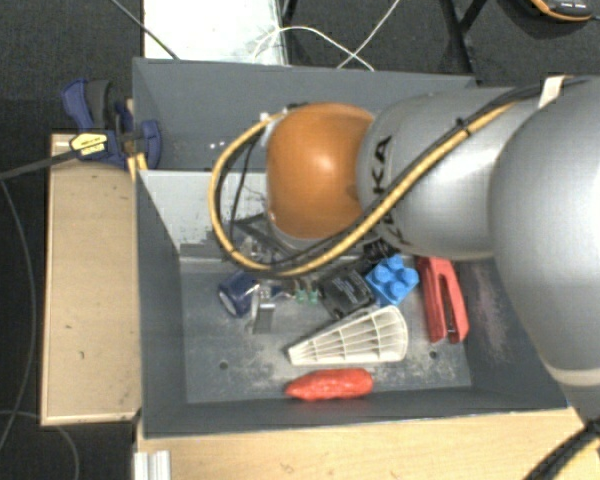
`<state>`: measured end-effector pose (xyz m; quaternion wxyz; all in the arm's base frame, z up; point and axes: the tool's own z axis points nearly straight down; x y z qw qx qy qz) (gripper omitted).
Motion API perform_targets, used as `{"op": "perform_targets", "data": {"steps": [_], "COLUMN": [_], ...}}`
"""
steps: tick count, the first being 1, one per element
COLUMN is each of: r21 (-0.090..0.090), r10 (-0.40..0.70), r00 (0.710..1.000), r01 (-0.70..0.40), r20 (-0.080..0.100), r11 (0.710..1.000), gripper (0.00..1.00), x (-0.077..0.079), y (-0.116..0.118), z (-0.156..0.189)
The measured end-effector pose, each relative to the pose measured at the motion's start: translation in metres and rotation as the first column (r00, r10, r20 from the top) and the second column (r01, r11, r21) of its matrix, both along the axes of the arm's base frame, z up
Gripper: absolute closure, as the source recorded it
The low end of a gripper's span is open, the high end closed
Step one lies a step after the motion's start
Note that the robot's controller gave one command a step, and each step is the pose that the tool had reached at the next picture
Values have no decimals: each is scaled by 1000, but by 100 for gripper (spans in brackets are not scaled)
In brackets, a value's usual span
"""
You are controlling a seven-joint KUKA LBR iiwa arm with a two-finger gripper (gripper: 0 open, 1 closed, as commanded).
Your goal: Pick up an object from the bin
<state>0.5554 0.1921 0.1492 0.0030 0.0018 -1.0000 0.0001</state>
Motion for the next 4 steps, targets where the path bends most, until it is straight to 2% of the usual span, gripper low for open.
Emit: {"op": "perform_targets", "data": {"steps": [1, 2, 3, 4], "r21": [2, 1, 2, 3], "r10": [-6, 84, 121, 82], "r00": [1000, 996, 993, 997], "r01": [6, -84, -121, -82], "r20": [8, 5, 6, 8], "r11": [1000, 997, 993, 997], "gripper": [0, 0, 0, 0], "x": [2, 36, 36, 37], "y": [-1, -45, -44, -44], "z": [5, -79, -78, -78]}}
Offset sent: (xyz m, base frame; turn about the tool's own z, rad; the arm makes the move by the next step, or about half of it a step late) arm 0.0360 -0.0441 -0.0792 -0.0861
